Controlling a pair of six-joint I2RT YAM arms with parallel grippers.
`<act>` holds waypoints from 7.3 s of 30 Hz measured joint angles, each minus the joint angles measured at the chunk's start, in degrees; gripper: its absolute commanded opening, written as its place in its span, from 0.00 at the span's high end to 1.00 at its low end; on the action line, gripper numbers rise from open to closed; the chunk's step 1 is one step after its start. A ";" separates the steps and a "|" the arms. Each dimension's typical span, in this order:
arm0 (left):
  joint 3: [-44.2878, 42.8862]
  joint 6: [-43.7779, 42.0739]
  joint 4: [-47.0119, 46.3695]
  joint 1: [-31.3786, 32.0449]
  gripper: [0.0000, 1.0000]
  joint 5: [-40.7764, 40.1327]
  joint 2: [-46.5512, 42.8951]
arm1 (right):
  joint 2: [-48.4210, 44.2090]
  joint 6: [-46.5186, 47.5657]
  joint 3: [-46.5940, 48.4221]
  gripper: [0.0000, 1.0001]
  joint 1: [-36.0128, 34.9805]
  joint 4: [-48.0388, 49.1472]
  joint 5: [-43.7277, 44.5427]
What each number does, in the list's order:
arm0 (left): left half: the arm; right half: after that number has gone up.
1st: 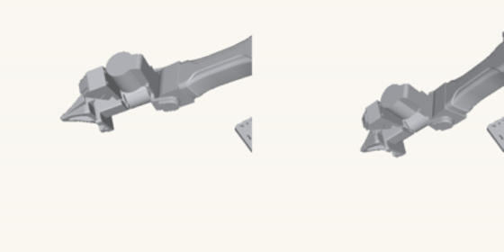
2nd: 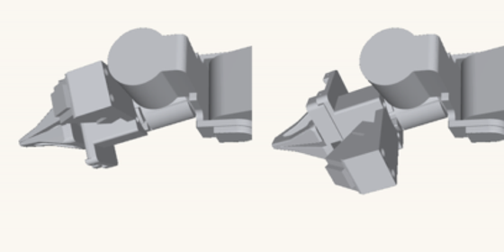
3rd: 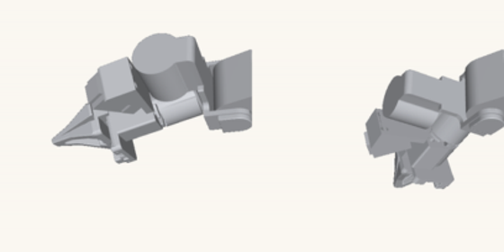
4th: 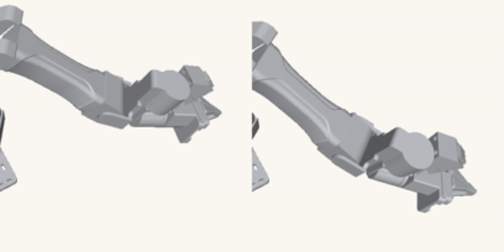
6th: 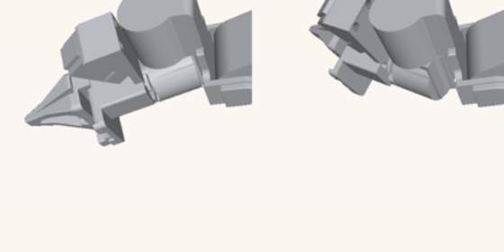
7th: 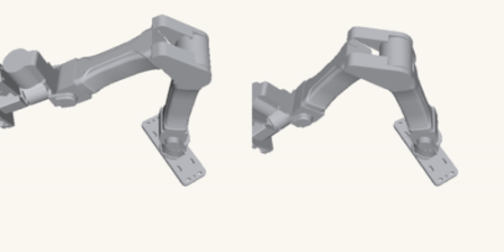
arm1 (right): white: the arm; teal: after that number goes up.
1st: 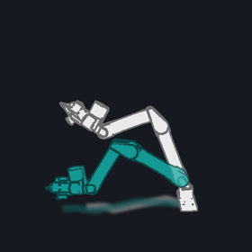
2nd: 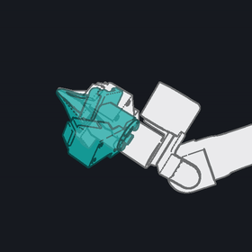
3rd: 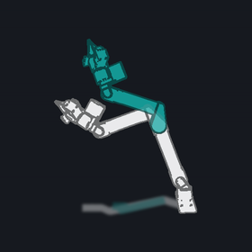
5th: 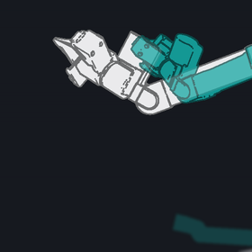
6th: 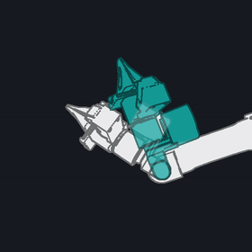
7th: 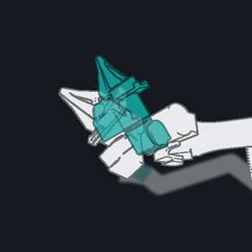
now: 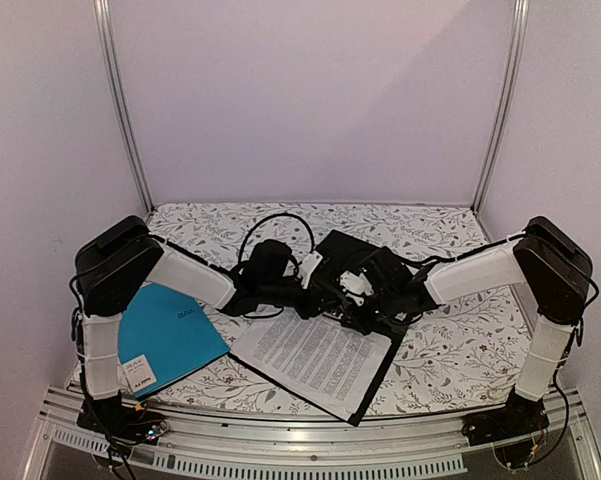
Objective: Put the files into the folder
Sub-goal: Clamp the file onto the spring clip on the folder.
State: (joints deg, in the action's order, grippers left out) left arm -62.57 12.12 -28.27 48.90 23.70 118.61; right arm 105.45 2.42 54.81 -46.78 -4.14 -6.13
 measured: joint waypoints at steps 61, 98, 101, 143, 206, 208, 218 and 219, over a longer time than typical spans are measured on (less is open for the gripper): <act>-2.10 4.81 2.40 0.70 1.00 -8.50 1.42 | 0.04 -1.14 0.33 1.00 0.07 -1.09 -0.31; -6.58 12.09 23.04 -2.64 1.00 -10.21 1.66 | 2.64 -8.33 2.99 1.00 1.01 -1.22 -3.52; -7.10 11.89 23.30 -3.06 1.00 -9.57 2.21 | 2.64 -8.37 2.99 1.00 1.18 -1.42 -3.61; -3.76 11.98 18.95 -1.79 1.00 -11.63 1.31 | -0.74 -11.93 2.51 0.57 -0.85 -7.39 3.58; -1.18 12.20 20.90 -1.11 1.00 -11.02 -1.75 | 3.28 -11.67 4.09 1.00 -6.56 -1.92 10.23; -1.53 12.20 21.94 -1.03 1.00 -10.64 -2.12 | 3.41 -12.02 4.66 1.00 -6.82 -2.82 10.21; -1.33 14.84 22.12 -1.01 1.00 -8.35 -2.91 | 3.04 -13.18 4.11 1.00 -6.97 -2.97 9.90; -0.94 15.37 21.40 -1.07 1.00 -7.80 -2.91 | 2.64 -13.18 3.34 1.00 -7.04 -2.27 9.81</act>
State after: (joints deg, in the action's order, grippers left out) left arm -63.51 27.49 -6.87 47.83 15.90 115.70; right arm 108.09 -10.76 58.15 -53.82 -6.42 3.68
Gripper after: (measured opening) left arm 0.006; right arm 0.209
